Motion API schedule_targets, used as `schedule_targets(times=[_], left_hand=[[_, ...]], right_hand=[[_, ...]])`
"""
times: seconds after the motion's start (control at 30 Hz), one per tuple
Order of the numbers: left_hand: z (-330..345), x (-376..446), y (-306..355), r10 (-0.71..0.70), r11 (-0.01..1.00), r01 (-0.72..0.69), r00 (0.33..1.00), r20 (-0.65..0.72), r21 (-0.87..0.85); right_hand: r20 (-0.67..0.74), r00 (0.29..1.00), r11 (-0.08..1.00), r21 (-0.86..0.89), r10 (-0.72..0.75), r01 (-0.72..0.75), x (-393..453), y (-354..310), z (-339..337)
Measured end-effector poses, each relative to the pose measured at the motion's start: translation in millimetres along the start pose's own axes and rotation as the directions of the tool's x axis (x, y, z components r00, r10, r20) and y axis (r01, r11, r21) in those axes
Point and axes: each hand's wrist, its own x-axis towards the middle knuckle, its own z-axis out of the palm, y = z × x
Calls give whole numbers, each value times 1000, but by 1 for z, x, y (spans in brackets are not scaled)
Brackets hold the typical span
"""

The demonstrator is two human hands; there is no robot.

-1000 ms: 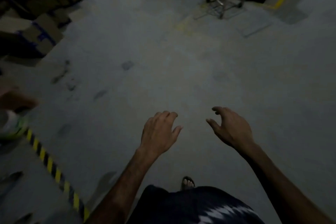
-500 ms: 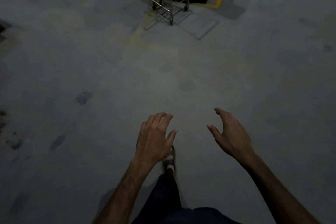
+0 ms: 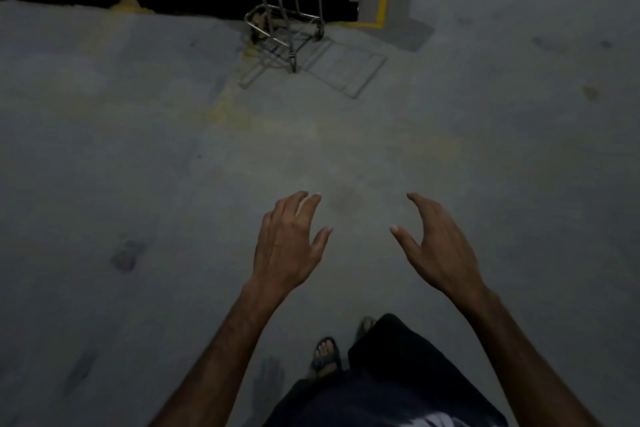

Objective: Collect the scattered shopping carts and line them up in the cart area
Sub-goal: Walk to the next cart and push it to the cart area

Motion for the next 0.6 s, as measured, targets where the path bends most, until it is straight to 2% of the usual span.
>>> schedule_targets(times=[0.4, 0.6], left_hand=[[61, 260, -4, 57, 996, -65, 990, 132, 63], [60, 397, -1, 20, 999, -24, 997, 73, 47]], right_hand=[[-53, 993, 994, 49, 102, -100, 249, 55, -23], [-42, 999, 1000, 16, 11, -11, 406, 54, -63]])
